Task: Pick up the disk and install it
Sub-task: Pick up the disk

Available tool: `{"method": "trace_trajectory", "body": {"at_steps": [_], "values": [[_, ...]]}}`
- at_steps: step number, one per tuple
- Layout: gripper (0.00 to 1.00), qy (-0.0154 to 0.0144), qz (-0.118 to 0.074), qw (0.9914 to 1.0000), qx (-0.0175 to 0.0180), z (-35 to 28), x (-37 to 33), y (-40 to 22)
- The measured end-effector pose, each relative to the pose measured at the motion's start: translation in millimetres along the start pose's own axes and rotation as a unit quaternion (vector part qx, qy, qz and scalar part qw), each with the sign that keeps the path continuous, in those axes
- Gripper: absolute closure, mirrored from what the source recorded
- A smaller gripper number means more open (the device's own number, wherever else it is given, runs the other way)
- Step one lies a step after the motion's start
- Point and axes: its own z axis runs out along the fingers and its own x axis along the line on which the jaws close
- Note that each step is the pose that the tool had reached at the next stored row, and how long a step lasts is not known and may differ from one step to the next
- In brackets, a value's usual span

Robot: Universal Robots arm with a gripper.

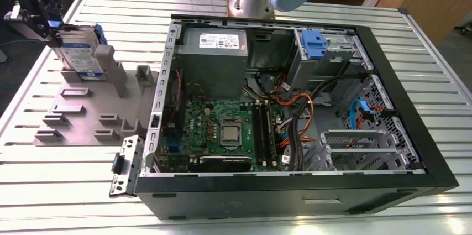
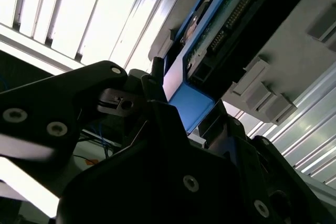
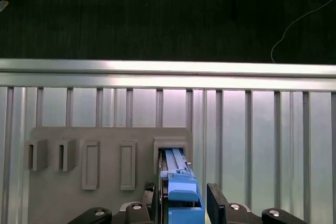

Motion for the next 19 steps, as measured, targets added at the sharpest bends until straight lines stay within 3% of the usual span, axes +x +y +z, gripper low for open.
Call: {"method": "trace_trajectory", "body": {"at_steps": [10, 11, 12, 19], "values": [[0.51, 0.0001, -0.001, 1.00000, 0.0001, 0.7, 0.0, 0.0], [0.51, 0.0004, -0.001, 1.00000, 0.0002, 0.7, 0.0, 0.0], [0.58, 0.0010, -0.001, 1.00000, 0.0002, 0.8, 0.0, 0.0], [0.58, 0.0045, -0.001, 0.99999, 0.0001, 0.7, 0.2, 0.0]]}}
